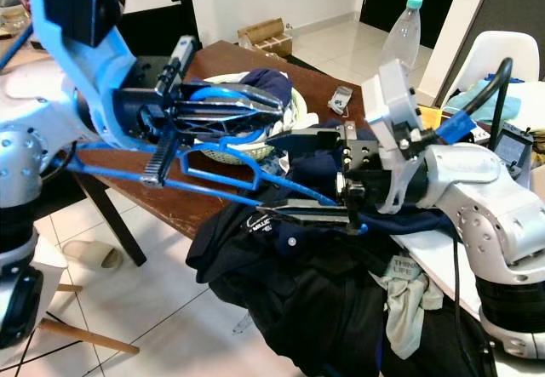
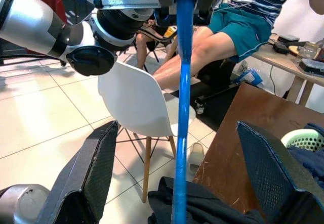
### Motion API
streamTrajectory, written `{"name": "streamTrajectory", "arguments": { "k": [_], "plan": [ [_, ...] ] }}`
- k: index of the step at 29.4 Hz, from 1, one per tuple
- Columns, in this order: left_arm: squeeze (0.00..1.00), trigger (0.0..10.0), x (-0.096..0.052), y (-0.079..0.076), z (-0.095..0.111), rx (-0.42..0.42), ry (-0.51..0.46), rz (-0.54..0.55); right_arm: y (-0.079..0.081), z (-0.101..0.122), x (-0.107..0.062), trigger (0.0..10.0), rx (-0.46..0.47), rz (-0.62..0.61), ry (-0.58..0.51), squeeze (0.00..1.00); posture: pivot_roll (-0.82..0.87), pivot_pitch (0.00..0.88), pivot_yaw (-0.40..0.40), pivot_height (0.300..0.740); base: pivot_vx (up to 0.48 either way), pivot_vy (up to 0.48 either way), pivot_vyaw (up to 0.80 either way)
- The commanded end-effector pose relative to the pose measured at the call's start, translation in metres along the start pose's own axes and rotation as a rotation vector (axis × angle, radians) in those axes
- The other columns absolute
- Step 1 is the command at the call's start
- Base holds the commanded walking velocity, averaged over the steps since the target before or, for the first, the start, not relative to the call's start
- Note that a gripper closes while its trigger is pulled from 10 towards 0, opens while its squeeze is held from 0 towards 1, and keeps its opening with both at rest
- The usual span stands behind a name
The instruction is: Hang hanger
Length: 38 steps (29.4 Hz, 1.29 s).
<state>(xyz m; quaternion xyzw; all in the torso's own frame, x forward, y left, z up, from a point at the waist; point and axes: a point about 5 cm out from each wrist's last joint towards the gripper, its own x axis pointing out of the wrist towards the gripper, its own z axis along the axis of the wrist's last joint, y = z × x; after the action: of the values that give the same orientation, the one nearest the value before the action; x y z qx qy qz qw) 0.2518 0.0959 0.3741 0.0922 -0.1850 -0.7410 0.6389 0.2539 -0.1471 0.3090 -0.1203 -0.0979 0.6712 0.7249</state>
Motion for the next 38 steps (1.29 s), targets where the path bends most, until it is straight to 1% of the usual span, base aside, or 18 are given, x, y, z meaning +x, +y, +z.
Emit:
{"name": "streamTrajectory", "arguments": {
  "k": [1, 7, 11, 12, 13, 14, 15, 16, 17, 18, 19, 22, 23, 24, 26, 27, 28, 38],
  "plan": [
    [0.0, 10.0, 0.001, -0.002, 0.005, 0.012, 0.022, -0.025, 0.004, 0.002, 0.005, 10.0, -0.026, 0.026, 0.002, 0.0, 0.12, 0.058, -0.006, 0.74, 0.0, 0.0, 0.0],
    [0.0, 10.0, -0.002, -0.001, 0.006, 0.01, 0.007, -0.04, 0.005, 0.0, 0.009, 10.0, -0.027, 0.014, -0.021, 0.0, 0.12, 0.054, -0.006, 0.74, 0.0, 0.0, 0.0],
    [0.0, 10.0, -0.001, -0.001, 0.006, 0.006, 0.016, -0.053, 0.009, -0.006, 0.014, 10.0, -0.019, 0.011, -0.009, 0.0, 0.12, 0.054, -0.006, 0.74, 0.0, 0.0, 0.0],
    [0.0, 10.0, -0.001, -0.001, 0.006, 0.003, 0.018, -0.057, 0.01, -0.009, 0.015, 7.4, -0.013, 0.008, -0.003, 0.0, 0.12, 0.056, -0.007, 0.74, 0.0, 0.0, 0.0],
    [0.0, 10.0, -0.001, -0.001, 0.006, 0.003, 0.018, -0.057, 0.01, -0.009, 0.015, 7.4, -0.013, 0.008, -0.003, 0.0, 0.12, 0.056, -0.007, 0.74, 0.0, 0.0, 0.0],
    [0.0, 10.0, -0.001, -0.001, 0.006, 0.0, 0.022, -0.06, 0.01, -0.011, 0.015, 4.6, -0.01, 0.005, 0.002, 0.0, 0.12, 0.056, -0.007, 0.74, 0.0, 0.0, 0.0],
    [0.0, 10.0, -0.001, -0.001, 0.006, 0.0, 0.022, -0.06, 0.01, -0.011, 0.015, 4.6, -0.01, 0.005, 0.002, 0.0, 0.12, 0.056, -0.007, 0.74, 0.0, 0.0, 0.0],
    [0.0, 10.0, 0.0, 0.0, 0.006, -0.002, 0.023, -0.061, 0.011, -0.011, 0.014, 2.7, -0.006, 0.0, 0.003, 0.0, 0.12, 0.059, -0.006, 0.74, 0.0, 0.0, 0.0],
    [0.0, 10.0, -0.001, 0.0, 0.006, -0.003, 0.024, -0.06, 0.012, -0.011, 0.013, 0.2, -0.003, -0.005, 0.002, 0.0, 0.12, 0.061, -0.005, 0.74, 0.0, 0.0, 0.0],
    [0.0, 10.0, -0.001, 0.0, 0.006, -0.003, 0.024, -0.058, 0.012, -0.011, 0.011, 0.0, -0.002, -0.01, 0.003, 0.0, 0.12, 0.061, -0.005, 0.74, 0.0, 0.0, 0.0],
    [0.0, 10.0, -0.001, 0.001, 0.006, -0.003, 0.022, -0.055, 0.012, -0.011, 0.01, 0.6, -0.001, -0.015, 0.006, 0.0, 0.12, 0.061, -0.004, 0.74, 0.0, 0.0, 0.0],
    [0.0, 10.0, -0.001, 0.001, 0.006, -0.003, 0.02, -0.053, 0.012, -0.01, 0.009, 0.6, 0.0, -0.018, 0.009, 0.0, 0.12, 0.061, -0.004, 0.74, 0.0, 0.0, 0.0],
    [0.0, 10.0, -0.001, 0.001, 0.006, -0.003, 0.019, -0.053, 0.013, -0.01, 0.007, 2.8, 0.0, -0.023, 0.01, 0.0, 0.12, 0.063, -0.003, 0.74, 0.0, 0.0, 0.0],
    [0.0, 10.0, -0.001, 0.001, 0.006, -0.002, 0.018, -0.053, 0.013, -0.009, 0.005, 3.1, -0.001, -0.028, 0.011, 0.0, 0.12, 0.063, -0.001, 0.74, 0.0, 0.0, 0.0],
    [0.0, 10.0, -0.001, 0.001, 0.006, -0.002, 0.018, -0.053, 0.013, -0.009, 0.005, 3.1, -0.001, -0.028, 0.011, 0.0, 0.12, 0.063, -0.001, 0.74, 0.0, 0.0, 0.0],
    [0.0, 10.0, -0.002, 0.002, 0.006, -0.001, 0.017, -0.054, 0.013, -0.008, 0.004, 9.1, -0.004, -0.033, 0.014, 0.0, 0.12, 0.063, -0.001, 0.74, 0.0, 0.0, 0.0],
    [0.0, 10.0, -0.002, 0.002, 0.007, -0.001, 0.016, -0.055, 0.014, -0.008, 0.002, 10.0, -0.006, -0.037, 0.017, 0.0, 0.12, 0.063, -0.001, 0.74, 0.0, 0.0, 0.0],
    [0.0, 10.0, 0.0, 0.001, 0.007, -0.011, 0.003, -0.062, 0.014, -0.01, 0.002, 10.0, -0.004, -0.042, 0.037, 0.0, 0.11, 0.067, 0.002, 0.74, 0.0, 0.0, 0.0]
  ]
}}
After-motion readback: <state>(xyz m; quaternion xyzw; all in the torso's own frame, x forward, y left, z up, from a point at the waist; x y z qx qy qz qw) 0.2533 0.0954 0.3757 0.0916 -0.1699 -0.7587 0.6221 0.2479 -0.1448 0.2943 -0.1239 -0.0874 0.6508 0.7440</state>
